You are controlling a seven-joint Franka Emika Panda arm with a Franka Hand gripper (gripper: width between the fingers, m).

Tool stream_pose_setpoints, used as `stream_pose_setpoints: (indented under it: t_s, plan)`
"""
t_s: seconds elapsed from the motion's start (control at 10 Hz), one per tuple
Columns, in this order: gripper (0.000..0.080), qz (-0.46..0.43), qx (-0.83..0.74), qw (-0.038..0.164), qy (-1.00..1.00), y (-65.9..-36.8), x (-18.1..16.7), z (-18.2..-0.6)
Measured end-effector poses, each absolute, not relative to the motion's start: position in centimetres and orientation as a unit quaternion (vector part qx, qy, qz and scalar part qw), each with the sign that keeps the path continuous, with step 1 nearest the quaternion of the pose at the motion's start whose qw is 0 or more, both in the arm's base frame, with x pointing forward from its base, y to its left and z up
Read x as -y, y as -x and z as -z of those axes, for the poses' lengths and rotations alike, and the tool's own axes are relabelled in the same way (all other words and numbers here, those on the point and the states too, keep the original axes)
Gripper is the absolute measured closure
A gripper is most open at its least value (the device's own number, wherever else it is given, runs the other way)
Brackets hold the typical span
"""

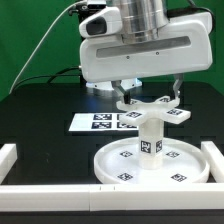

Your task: Assemble round table

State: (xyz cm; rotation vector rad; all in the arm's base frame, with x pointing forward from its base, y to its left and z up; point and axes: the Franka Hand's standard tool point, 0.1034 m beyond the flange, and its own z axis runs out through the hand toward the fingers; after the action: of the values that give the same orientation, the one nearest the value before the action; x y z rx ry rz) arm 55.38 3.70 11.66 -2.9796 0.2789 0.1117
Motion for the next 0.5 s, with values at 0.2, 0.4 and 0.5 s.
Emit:
stream_pose_setpoints:
  t_s: [0.2, 0.4, 0.5]
  plan:
    - [0.0151, -0.035, -0.093, 0.072, 0.992, -55.24, -3.84, -11.43]
    - [0.0151, -0.032, -0.092, 0.072, 0.993, -55.38, -3.91, -11.44]
    - [0.0151, -0.031, -0.091, 0.072, 0.993, -55.42, -3.93, -11.43]
